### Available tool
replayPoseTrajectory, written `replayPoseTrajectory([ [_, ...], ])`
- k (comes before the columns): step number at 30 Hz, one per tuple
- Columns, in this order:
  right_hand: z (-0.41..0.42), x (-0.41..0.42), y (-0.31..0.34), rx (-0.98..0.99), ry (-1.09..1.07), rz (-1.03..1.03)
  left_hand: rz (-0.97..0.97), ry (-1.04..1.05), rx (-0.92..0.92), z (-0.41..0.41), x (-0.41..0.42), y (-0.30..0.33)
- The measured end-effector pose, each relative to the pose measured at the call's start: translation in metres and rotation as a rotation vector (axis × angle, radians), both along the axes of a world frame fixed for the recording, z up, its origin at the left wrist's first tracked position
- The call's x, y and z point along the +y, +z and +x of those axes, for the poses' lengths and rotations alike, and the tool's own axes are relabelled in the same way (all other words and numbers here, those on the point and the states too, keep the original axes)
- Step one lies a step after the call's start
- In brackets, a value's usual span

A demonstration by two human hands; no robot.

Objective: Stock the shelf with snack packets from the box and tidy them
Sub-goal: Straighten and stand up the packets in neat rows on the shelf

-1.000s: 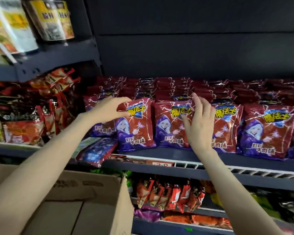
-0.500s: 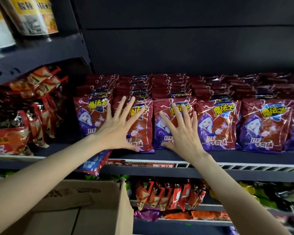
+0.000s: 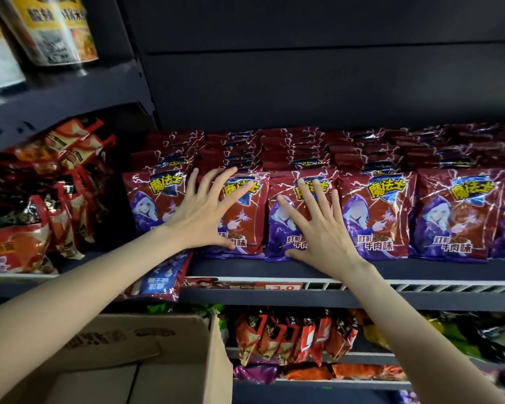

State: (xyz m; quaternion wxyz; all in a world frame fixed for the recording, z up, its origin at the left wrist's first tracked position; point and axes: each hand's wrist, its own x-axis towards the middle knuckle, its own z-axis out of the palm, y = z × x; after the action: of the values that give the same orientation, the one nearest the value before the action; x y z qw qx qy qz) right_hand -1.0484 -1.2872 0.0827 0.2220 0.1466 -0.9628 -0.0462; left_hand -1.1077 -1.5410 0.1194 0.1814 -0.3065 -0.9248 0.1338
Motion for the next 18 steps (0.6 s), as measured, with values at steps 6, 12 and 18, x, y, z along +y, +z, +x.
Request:
replayPoseTrajectory([
  [6,0.005,-0.004,0.000,-0.011,-0.046,-0.027,0.013,0.029,-0.049,0.002,0.003,0.000],
  [12,0.016,-0.014,0.005,0.064,0.023,-0.057,0.054,-0.014,-0.065,0.015,-0.011,0.012],
  [18,0.019,-0.057,0.012,0.121,0.368,-0.031,0.420,-0.067,-0.153,0.070,-0.071,0.036],
])
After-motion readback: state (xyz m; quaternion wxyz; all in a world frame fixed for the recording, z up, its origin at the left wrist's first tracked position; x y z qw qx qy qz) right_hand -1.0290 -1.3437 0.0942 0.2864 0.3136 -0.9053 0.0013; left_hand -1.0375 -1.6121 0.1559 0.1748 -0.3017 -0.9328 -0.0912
